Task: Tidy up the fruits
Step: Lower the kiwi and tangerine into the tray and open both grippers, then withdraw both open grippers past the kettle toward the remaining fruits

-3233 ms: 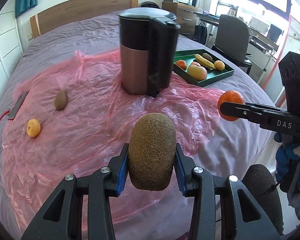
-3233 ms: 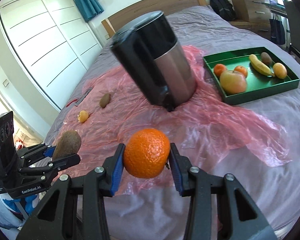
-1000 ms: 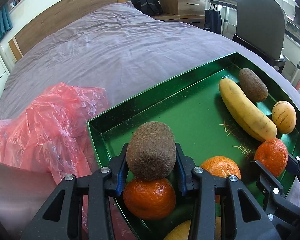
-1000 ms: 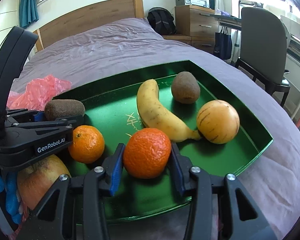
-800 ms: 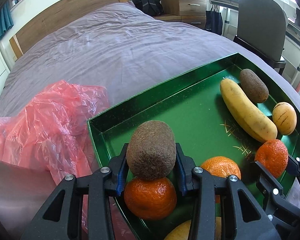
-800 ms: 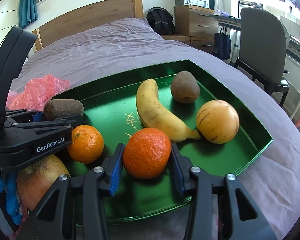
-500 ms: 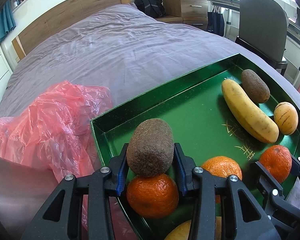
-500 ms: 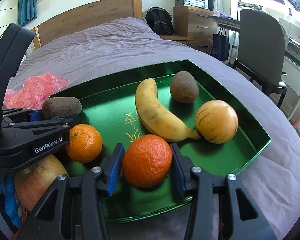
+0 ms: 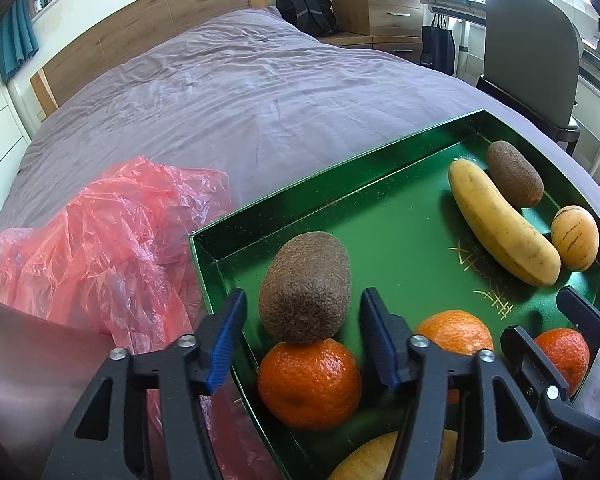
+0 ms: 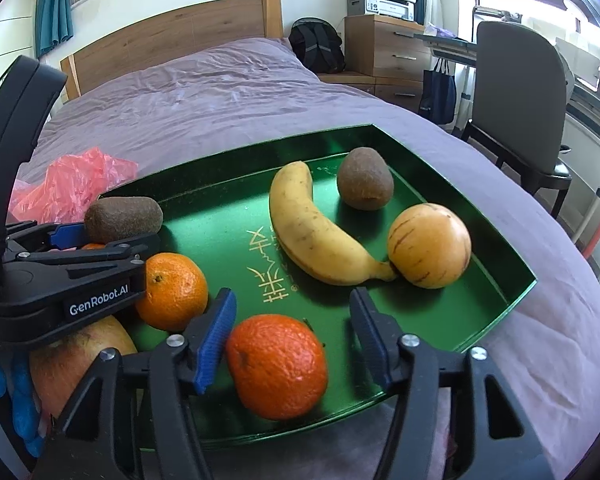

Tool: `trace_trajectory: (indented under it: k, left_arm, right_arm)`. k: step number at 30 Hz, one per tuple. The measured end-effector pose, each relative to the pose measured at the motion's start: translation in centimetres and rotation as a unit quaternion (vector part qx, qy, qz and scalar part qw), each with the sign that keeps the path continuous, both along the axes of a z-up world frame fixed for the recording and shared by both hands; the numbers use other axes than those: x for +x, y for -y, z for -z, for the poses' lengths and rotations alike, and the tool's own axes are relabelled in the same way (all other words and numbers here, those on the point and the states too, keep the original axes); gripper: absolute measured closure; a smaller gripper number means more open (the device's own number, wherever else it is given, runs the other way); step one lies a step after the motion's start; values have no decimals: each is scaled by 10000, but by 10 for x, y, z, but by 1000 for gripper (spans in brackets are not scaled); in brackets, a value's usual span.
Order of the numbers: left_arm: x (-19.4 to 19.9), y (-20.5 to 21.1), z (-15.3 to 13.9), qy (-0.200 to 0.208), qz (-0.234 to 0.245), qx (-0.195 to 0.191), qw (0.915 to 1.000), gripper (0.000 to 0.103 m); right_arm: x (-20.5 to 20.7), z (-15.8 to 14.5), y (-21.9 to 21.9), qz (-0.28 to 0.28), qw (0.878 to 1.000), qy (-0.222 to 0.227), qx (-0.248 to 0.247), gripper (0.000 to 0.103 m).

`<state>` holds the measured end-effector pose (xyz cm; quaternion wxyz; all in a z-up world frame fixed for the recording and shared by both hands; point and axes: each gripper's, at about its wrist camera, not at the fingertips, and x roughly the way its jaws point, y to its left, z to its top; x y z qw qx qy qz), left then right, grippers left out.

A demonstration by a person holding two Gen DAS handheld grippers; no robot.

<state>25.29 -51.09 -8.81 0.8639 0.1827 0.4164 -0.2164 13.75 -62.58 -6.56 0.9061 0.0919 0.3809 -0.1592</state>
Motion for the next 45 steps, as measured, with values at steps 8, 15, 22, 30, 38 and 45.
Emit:
trace_trajectory:
  k: [8, 15, 22, 30, 38, 45]
  left_arm:
    - [-13, -5, -23, 437, -73, -150, 9989, 46]
    - [-36, -15, -54, 870, -117, -360, 9955, 44]
    - [-75, -33, -71, 925, 70, -617, 9938, 44]
    - [-133, -59, -88, 941, 438, -682, 9923, 44]
    - [-181, -112, -107, 843, 590, -813, 9914, 44]
    - [-219, -178, -120, 973, 477, -642, 9920, 44]
  right_arm:
    - [-7, -16, -3, 70, 9997, 226, -92, 3]
    - [-19, -36, 2, 404, 9976, 487, -275, 0]
    - [-30, -50, 13, 767, 9940, 575, -523, 0]
    - [-57, -79, 24, 1070, 9891, 895, -475, 0]
    - [-103, -118, -2, 1072, 9826, 1505, -179, 0]
    - [-144, -125, -55, 695, 9857, 1534, -98, 0]
